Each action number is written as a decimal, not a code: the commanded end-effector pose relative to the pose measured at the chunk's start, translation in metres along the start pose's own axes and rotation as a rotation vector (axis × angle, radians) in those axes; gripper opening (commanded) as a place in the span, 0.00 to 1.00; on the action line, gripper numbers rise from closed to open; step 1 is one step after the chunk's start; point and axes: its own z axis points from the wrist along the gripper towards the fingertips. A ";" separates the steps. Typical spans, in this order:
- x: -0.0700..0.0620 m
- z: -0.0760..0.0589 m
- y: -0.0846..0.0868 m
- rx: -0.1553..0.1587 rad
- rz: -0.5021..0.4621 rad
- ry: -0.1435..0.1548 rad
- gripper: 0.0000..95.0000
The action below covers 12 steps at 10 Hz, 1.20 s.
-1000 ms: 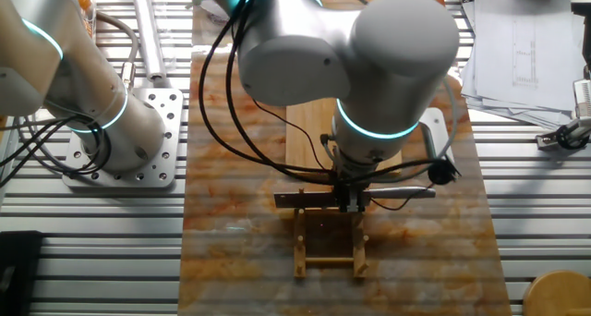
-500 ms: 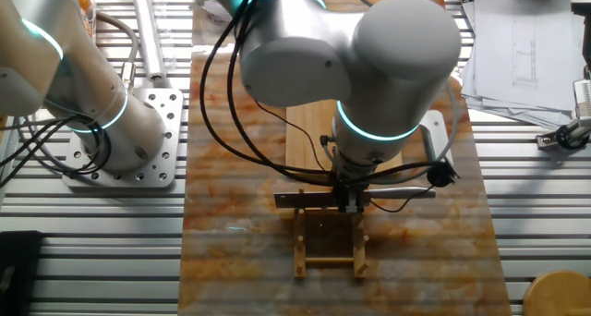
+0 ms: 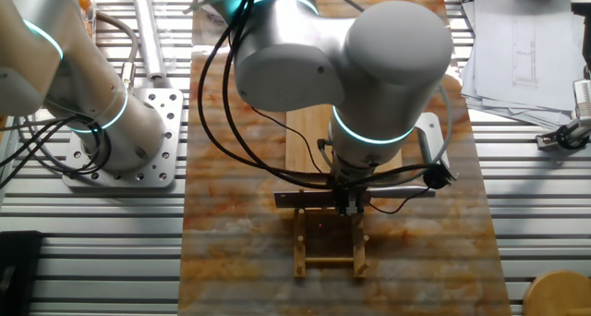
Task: Chop the onions
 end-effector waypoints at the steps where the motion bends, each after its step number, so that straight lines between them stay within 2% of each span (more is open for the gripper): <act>1: 0.000 0.001 -0.001 0.001 -0.008 -0.006 0.20; 12: -0.001 0.018 0.001 -0.011 -0.030 -0.022 0.20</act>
